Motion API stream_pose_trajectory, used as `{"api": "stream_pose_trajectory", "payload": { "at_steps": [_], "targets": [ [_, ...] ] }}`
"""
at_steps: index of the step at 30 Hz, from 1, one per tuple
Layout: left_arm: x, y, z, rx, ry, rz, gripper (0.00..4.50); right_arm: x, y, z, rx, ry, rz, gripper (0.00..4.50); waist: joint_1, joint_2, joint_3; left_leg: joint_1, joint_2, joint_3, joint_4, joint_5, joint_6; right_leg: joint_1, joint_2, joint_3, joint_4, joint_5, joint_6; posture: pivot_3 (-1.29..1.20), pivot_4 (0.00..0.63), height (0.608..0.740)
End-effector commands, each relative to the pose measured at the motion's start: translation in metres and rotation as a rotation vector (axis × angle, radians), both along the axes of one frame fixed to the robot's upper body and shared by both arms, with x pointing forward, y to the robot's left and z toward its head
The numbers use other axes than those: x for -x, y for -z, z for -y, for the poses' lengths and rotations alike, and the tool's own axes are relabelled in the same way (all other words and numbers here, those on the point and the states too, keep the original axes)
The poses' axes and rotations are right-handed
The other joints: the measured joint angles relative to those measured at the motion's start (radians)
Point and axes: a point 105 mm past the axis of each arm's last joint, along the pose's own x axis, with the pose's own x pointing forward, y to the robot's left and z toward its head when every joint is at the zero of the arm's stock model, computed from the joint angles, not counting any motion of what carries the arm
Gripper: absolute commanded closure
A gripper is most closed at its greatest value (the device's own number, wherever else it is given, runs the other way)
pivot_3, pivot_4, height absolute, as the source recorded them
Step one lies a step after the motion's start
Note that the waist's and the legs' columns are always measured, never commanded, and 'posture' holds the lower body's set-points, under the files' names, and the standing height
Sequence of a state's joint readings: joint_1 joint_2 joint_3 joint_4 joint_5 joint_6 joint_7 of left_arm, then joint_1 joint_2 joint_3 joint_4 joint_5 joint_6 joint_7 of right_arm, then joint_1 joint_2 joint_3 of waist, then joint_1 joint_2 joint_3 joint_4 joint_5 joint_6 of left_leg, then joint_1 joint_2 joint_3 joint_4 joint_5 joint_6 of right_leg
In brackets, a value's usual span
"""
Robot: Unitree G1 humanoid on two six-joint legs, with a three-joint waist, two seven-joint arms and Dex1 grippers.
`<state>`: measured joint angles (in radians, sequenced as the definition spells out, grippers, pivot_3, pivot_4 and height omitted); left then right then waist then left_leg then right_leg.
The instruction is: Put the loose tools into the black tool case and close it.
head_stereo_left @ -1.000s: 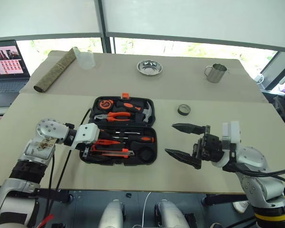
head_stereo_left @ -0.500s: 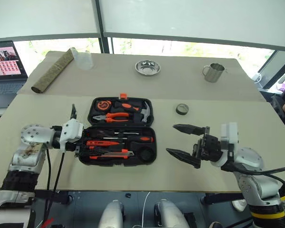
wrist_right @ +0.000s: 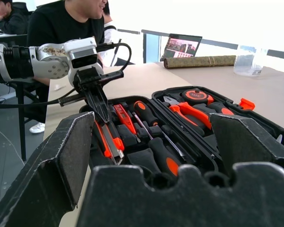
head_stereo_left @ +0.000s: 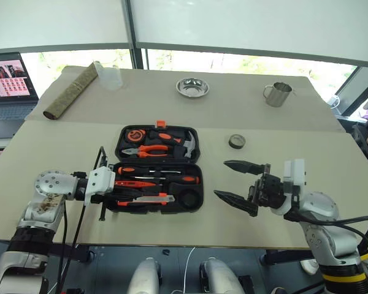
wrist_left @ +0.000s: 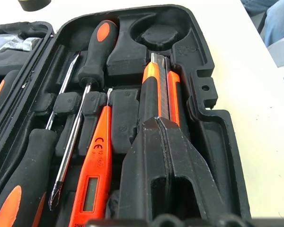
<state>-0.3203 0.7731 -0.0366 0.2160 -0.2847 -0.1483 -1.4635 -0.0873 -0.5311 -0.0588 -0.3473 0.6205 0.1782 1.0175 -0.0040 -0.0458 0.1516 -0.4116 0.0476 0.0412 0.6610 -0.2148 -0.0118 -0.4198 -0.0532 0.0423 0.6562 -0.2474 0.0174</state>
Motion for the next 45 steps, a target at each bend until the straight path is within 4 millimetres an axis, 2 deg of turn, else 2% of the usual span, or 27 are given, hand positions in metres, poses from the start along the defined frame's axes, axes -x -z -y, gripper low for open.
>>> {"api": "stream_pose_trajectory", "payload": {
  "at_steps": [1, 7, 14, 17, 20, 23, 25, 28, 31, 34, 37, 41, 45],
  "targets": [
    [0.000, 0.017, 0.003, -0.040, -0.071, -0.111, 4.48, 0.003, -0.012, 0.001, -0.007, 0.008, 0.052, 0.00, 0.003, 0.001, 0.000, 0.001, 0.000, 0.000, 0.000, 0.000, 0.000, 0.000, 0.000, 0.000, 0.000, 0.000, 0.000, 0.00, 0.150, 0.740],
    [0.011, 0.048, 0.005, -0.166, -0.032, -0.148, 4.48, 0.002, -0.013, -0.002, -0.012, 0.014, 0.056, 0.00, 0.007, 0.008, -0.005, 0.006, 0.000, 0.001, 0.000, 0.000, 0.000, 0.006, 0.000, 0.001, -0.001, 0.000, 0.001, 0.00, 0.150, 0.740],
    [0.010, 0.056, 0.009, -0.134, -0.078, -0.148, 4.48, 0.000, -0.014, -0.003, -0.017, 0.022, 0.059, 0.00, 0.012, 0.017, -0.010, 0.015, 0.000, 0.001, -0.001, -0.001, 0.000, 0.016, 0.000, 0.000, -0.005, -0.005, 0.007, 0.00, 0.150, 0.740],
    [0.006, 0.040, 0.014, -0.013, -0.090, -0.091, 4.48, -0.001, -0.014, -0.002, -0.015, 0.032, 0.064, 0.00, 0.014, 0.022, -0.013, 0.015, 0.000, 0.001, -0.001, -0.001, 0.000, 0.017, 0.000, 0.000, -0.007, -0.005, 0.008, 0.00, 0.150, 0.740],
    [0.007, 0.001, 0.014, 0.202, -0.098, -0.061, 4.48, -0.004, -0.015, 0.009, -0.001, 0.090, 0.075, 0.00, 0.012, 0.021, -0.013, 0.013, 0.001, 0.001, -0.001, -0.001, 0.000, 0.015, 0.000, 0.000, -0.007, -0.005, 0.008, 0.00, 0.150, 0.740],
    [0.007, -0.031, 0.008, 0.346, -0.164, -0.041, 3.81, -0.008, -0.012, 0.028, 0.005, 0.184, 0.072, 0.00, 0.009, 0.018, -0.011, 0.010, 0.001, 0.001, -0.001, -0.001, 0.000, 0.013, 0.000, 0.000, -0.007, -0.005, 0.007, 0.00, 0.150, 0.740],
    [0.011, -0.045, 0.000, 0.404, -0.229, -0.032, 3.04, -0.010, -0.006, 0.048, 0.031, 0.266, 0.064, 0.00, 0.008, 0.017, -0.011, 0.008, 0.001, 0.001, -0.001, -0.001, 0.001, 0.011, 0.000, 0.000, -0.008, -0.004, 0.007, 0.00, 0.150, 0.740],
    [0.019, -0.044, -0.026, 0.417, -0.375, -0.025, 2.03, -0.017, 0.005, 0.088, 0.042, 0.464, 0.047, 0.00, 0.004, 0.017, -0.011, 0.008, 0.001, 0.001, -0.001, -0.002, 0.002, 0.012, -0.001, 0.000, -0.009, -0.005, 0.007, 0.00, 0.150, 0.740],
    [0.029, -0.038, -0.049, 0.427, -0.462, -0.010, 0.98, -0.016, 0.022, 0.113, 0.118, 0.569, 0.035, 0.00, -0.001, 0.017, -0.011, 0.009, 0.001, 0.001, -0.001, -0.002, 0.002, 0.012, -0.001, 0.001, -0.009, -0.005, 0.007, 0.00, 0.150, 0.740],
    [0.042, -0.031, -0.067, 0.416, -0.490, -0.072, 0.01, -0.019, 0.038, 0.144, 0.208, 0.683, -0.010, 0.00, -0.008, 0.017, -0.011, 0.010, 0.001, 0.001, -0.001, -0.002, 0.002, 0.012, 0.000, 0.000, -0.009, -0.006, 0.007, 0.00, 0.150, 0.740],
    [0.039, -0.039, -0.071, 0.467, -0.496, -0.077, 0.01, -0.033, 0.039, 0.157, 0.293, 0.716, -0.043, 0.00, -0.008, 0.018, -0.010, 0.010, 0.001, 0.002, -0.001, -0.002, 0.002, 0.012, -0.001, 0.001, -0.009, -0.007, 0.006, 0.00, 0.150, 0.740],
    [0.028, -0.056, -0.054, 0.520, -0.435, -0.030, 0.01, -0.073, 0.019, 0.139, 0.409, 0.646, -0.084, 0.00, -0.011, 0.018, -0.009, 0.011, 0.001, 0.004, -0.001, -0.002, 0.002, 0.012, -0.001, 0.002, -0.009, -0.007, 0.004, 0.00, 0.150, 0.740],
    [0.014, -0.066, -0.041, 0.583, -0.426, -0.004, 0.01, -0.104, 0.011, 0.117, 0.566, 0.559, -0.145, 0.00, -0.014, 0.017, -0.009, 0.012, 0.002, 0.004, -0.002, -0.002, 0.002, 0.012, 0.000, 0.003, -0.009, -0.004, 0.004, 0.00, 0.150, 0.740]
  ]
}}
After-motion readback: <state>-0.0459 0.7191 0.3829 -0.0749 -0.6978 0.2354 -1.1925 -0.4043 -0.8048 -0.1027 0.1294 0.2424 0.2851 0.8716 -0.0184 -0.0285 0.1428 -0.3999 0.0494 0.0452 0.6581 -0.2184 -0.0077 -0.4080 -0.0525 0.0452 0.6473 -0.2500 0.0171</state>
